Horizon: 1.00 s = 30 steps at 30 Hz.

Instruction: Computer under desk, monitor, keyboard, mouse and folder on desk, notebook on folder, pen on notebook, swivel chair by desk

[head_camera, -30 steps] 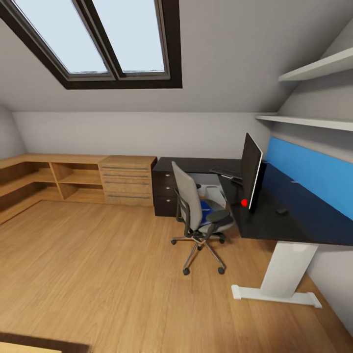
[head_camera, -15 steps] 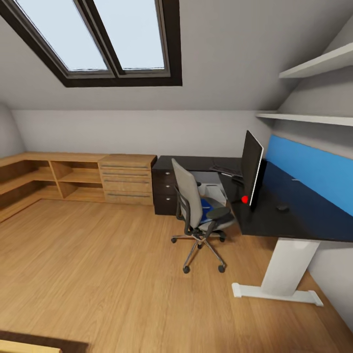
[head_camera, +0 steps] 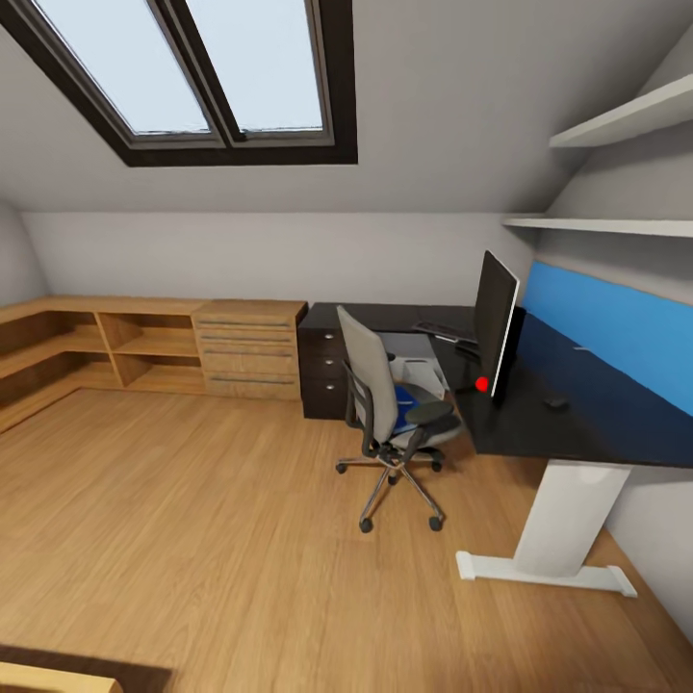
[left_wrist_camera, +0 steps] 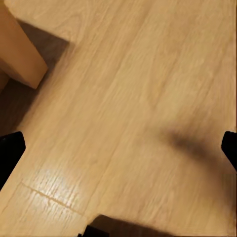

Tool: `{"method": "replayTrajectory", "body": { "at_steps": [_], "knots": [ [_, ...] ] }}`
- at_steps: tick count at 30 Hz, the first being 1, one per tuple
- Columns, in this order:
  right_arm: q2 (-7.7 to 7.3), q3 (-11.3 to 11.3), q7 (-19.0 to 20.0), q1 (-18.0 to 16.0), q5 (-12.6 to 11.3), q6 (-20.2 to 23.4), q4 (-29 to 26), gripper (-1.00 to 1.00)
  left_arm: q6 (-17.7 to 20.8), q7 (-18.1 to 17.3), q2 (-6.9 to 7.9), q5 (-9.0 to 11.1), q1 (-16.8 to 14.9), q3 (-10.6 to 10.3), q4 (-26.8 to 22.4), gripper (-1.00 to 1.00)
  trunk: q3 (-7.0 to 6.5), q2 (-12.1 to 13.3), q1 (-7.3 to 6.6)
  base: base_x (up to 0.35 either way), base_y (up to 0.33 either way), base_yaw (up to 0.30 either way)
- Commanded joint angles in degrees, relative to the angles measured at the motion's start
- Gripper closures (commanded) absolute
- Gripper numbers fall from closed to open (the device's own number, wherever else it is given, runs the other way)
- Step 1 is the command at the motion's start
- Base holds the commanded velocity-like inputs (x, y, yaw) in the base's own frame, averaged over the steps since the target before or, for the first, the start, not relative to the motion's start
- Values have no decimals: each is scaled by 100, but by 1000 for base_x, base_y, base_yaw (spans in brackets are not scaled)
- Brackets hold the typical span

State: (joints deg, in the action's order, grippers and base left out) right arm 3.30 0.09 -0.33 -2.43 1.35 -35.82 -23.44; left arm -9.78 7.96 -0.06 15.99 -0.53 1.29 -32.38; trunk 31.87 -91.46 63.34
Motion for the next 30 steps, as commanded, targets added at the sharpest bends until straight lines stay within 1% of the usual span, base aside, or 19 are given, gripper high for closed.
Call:
{"method": "replayTrajectory", "body": {
  "at_steps": [1,2,3,4,5,6,7,8,9,10,11,12,13,14,16,18,24,30],
  "knots": [
    [17,-1,-9,-15,6,28,-120,-100,97,7,-1,42,-3,-3,-183,-100,25,-44,22,0,0,0],
    [41,-1,-29,-84,0,146,-358,-100,413,26,-2,45,-8,-3,-603,-100,43,-84,44,0,0,0],
    [68,-1,-127,-478,-14,572,-689,-100,1387,158,-15,50,-43,-4,-1535,-100,61,-124,66,0,0,0],
    [73,-2,-158,-627,-19,727,-725,-100,1681,199,-29,50,-76,-4,-1753,-100,78,-165,88,0,0,0],
    [83,-7,-226,-964,-31,1086,-750,-100,2264,273,-76,51,-184,-5,-2130,-100,96,-205,110,0,0,0],
    [89,-11,-298,-1332,-45,1489,-712,-100,2770,325,-154,49,-349,-5,-2391,-100,114,-245,132,0,0,0],
    [97,-18,-521,-2359,-84,2329,-339,-100,3531,397,-326,46,-1034,-9,-2512,-100,132,-285,154,0,0,0],
    [100,-19,-572,-2577,-101,2427,-221,-100,3609,405,-344,45,-1207,-11,-2433,-100,150,-325,176,0,0,0],
    [105,-22,-671,-2999,-168,2567,41,-100,3722,416,-367,47,-1578,-9,-2191,-100,168,-365,198,0,0,0],
    [113,-23,-713,-3200,-223,2617,174,-100,3762,419,-373,48,-1773,-8,-2039,-100,186,-405,220,0,0,0],
    [144,-24,-779,-3566,-377,2692,427,-100,3820,423,-382,55,-2166,-6,-1701,-100,204,-445,242,0,0,0],
    [160,-25,-803,-3727,-467,2719,541,-100,3840,424,-384,58,-2351,-4,-1531,-100,222,-485,264,0,0,0],
    [195,-26,-850,-4097,-753,2776,798,-100,3875,412,-389,65,-2798,-1,-1124,-100,240,-526,286,0,0,0],
    [209,-23,-867,-4246,-899,2797,899,-100,3886,399,-400,67,-2978,3,-976,-100,258,-566,308,0,0,0],
    [222,-21,-883,-4377,-1028,2820,987,-100,3888,382,-420,69,-3133,8,-918,-100,294,-646,352,0,0,0],
    [232,-13,-891,-4446,-1094,2831,1038,-100,3895,374,-431,70,-3212,13,-1011,-100,330,-726,396,0,0,0],
    [252,14,-897,-4500,-1139,2840,1093,-100,3884,365,-438,66,-3274,18,-1150,-100,438,-967,527,0,0,0],
    [265,24,-892,-4514,-1152,2843,1118,-100,3855,359,-433,57,-3265,20,-1427,-100,545,-1207,659,0,0,0]
  ]
}}
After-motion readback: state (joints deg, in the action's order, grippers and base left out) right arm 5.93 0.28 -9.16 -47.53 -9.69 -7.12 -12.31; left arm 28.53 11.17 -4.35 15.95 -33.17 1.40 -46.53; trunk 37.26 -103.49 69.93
